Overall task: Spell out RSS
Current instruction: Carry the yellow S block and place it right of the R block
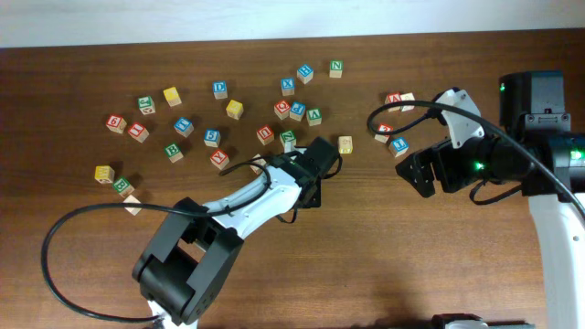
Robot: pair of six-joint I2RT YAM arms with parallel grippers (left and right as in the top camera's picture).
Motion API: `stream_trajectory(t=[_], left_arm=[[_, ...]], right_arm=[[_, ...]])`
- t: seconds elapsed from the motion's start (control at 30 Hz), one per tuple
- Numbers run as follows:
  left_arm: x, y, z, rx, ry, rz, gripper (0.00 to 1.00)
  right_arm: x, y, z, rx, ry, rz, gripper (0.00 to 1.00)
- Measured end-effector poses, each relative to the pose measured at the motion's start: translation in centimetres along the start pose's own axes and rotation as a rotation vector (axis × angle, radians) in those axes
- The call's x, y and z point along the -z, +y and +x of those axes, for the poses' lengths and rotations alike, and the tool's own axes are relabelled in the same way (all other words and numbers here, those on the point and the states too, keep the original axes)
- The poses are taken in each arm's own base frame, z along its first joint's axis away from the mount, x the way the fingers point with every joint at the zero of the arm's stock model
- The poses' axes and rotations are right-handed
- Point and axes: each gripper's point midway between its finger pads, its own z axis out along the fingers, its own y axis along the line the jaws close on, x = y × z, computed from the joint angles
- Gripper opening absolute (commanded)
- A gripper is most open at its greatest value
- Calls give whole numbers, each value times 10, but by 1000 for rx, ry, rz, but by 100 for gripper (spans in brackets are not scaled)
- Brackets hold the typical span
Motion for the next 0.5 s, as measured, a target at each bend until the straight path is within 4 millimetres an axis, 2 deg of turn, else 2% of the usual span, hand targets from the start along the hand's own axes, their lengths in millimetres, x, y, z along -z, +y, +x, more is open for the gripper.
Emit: stream_trajectory(t=[0.2, 0.5], left_arm=[[0, -1, -3, 2, -12, 1, 12], [0, 1, -3, 8, -14, -6, 31]], right_arm=[[0, 0, 0, 1, 0, 0, 98], [0, 0, 0, 0, 0, 0, 98]])
